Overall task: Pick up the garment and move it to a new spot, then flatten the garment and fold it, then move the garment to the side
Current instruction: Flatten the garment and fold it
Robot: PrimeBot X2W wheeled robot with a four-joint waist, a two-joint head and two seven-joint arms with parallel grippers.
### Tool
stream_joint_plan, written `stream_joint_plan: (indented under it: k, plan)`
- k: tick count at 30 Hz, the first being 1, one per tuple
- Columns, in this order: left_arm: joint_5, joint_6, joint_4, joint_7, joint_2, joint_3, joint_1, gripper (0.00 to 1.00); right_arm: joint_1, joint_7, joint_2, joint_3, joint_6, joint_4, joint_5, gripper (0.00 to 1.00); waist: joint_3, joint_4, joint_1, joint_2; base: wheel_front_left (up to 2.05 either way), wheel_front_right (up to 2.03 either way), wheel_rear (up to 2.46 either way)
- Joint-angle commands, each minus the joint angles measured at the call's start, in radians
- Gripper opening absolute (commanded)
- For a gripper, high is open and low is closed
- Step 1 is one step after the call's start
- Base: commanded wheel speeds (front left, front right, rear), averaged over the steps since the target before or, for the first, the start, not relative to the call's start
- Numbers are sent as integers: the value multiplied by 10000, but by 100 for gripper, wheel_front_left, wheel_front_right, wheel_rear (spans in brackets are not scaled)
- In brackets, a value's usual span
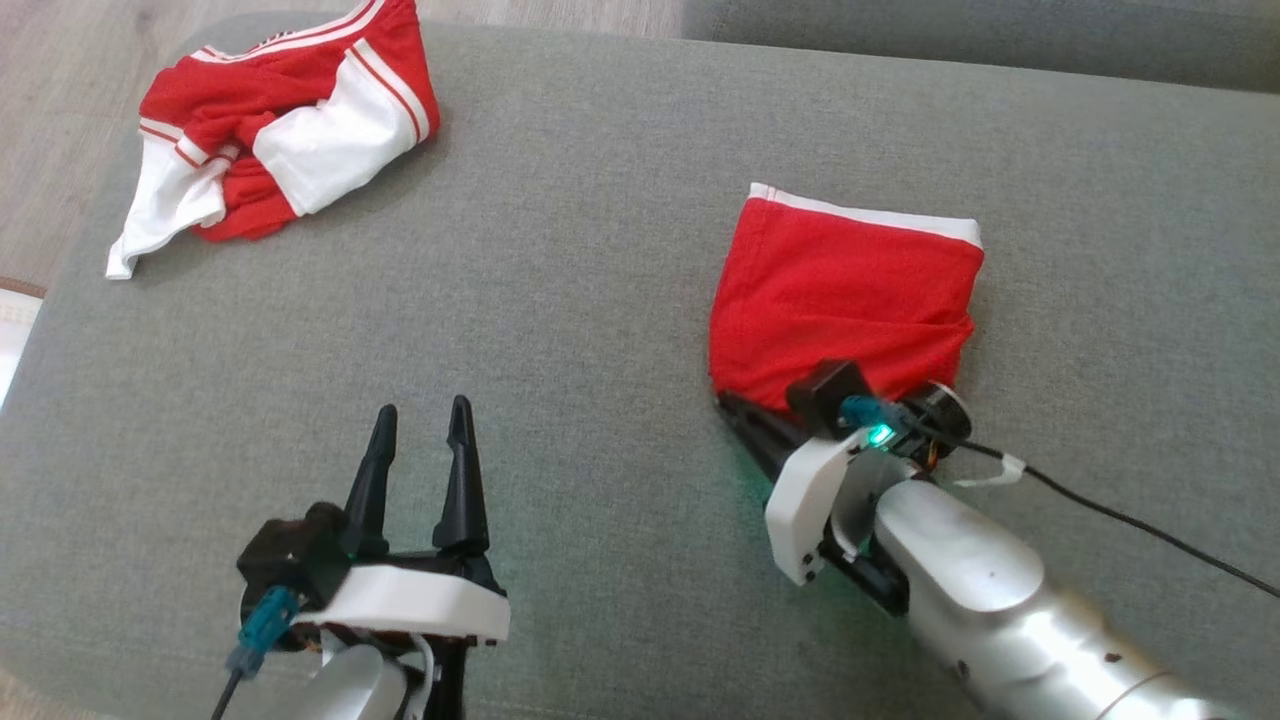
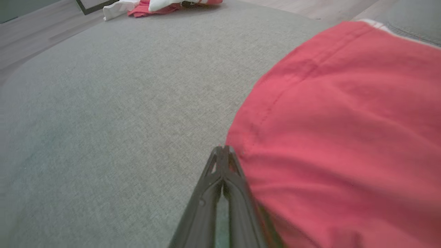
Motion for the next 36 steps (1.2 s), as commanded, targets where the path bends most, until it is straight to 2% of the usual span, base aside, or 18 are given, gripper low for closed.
stream_joint_plan:
  k: [1,3,7,9,10,11,16,17,20,29,33,36]
  plan:
    - [98,-1,-311,-116,104,440,-324,100,-304,-121,174,126,-7,-174,81,0,-12,-17,0,0,0,0,0]
    - [97,1,-283,-117,132,473,-296,100,-390,-298,206,449,-7,-41,237,0,-64,-87,0,0,0,0,0]
    - [129,-4,-262,-118,195,510,-271,100,-554,-976,239,445,-7,-38,410,0,-226,-261,0,0,0,0,0]
    - [156,-1,-238,-118,240,531,-256,100,-578,-1316,236,207,-7,-77,515,36,-356,-366,0,0,0,0,0]
    - [169,-3,-227,-119,266,539,-246,100,-559,-1457,236,21,-7,-119,571,60,-413,-412,0,0,0,0,0]
    - [175,-3,-210,-119,292,558,-236,100,-524,-1573,229,-177,-7,-177,612,100,-482,-470,0,0,0,0,0]
    - [297,44,-69,-120,455,635,-176,100,-124,-1882,85,-1493,-7,-545,445,100,-831,-792,0,0,0,0,0]
    - [317,35,-6,-121,481,658,-127,100,199,-1921,27,-2165,-7,-751,246,100,-976,-919,0,0,0,0,0]
    - [351,25,105,-122,466,668,-3,100,833,-1946,-6,-3297,-7,-1178,-204,100,-1212,-1103,0,0,0,0,0]
    - [564,-231,438,-124,188,788,572,100,3713,-1955,380,-6823,-7,-3458,-2116,100,-1872,-1371,0,0,0,0,0]
    - [707,-348,522,-125,63,968,868,100,4892,-1755,561,-7601,-7,-4665,-2710,100,-1969,-1465,0,0,0,0,0]
    - [827,-422,588,-125,45,1080,1090,100,5565,-1532,596,-7712,-7,-5484,-2656,100,-2004,-1529,0,0,0,0,0]
